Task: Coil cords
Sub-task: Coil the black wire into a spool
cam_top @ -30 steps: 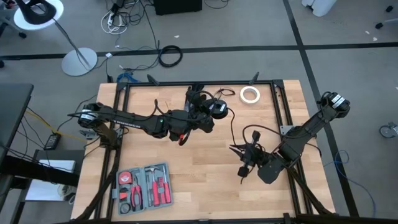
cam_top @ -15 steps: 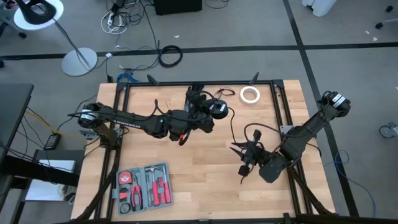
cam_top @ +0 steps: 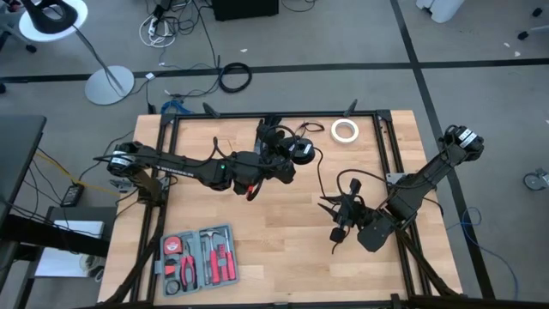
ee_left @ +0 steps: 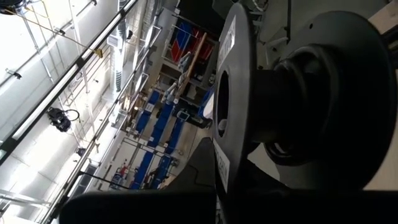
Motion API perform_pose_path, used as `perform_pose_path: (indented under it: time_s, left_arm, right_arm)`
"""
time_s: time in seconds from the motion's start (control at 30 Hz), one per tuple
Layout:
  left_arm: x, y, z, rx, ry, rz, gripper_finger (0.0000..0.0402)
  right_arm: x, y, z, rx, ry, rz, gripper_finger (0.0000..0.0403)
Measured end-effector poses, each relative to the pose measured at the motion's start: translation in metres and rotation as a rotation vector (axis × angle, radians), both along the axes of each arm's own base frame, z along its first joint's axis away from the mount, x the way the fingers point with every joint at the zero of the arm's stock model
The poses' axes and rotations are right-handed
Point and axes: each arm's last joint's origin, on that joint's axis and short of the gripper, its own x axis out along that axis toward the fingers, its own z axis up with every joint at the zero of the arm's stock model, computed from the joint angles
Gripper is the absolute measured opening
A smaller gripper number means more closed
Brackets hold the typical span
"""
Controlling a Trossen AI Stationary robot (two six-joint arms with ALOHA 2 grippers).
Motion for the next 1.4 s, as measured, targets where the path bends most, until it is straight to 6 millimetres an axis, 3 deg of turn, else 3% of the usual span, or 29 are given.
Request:
perform_pose_path:
  time_s: [0.4, 1.2, 1.4]
  left_arm:
    - [0.0, 0.0, -0.0001, 0.0, 0.001, 0.0, 0.0]
    - [-0.0001, 0.0, -0.0001, 0.0, 0.002, 0.001, 0.0]
    - [0.0, 0.0, -0.0002, 0.0, 0.002, 0.001, 0.0]
  right_arm:
    - [-0.0058, 0.0031, 0.0024, -0.004, -0.019, 0.001, 0.0056]
    - [-0.007, 0.0012, 0.0047, 0.018, -0.103, -0.088, 0.0051]
    - [-0.0067, 0.0007, 0.004, 0.011, -0.084, -0.075, 0.001]
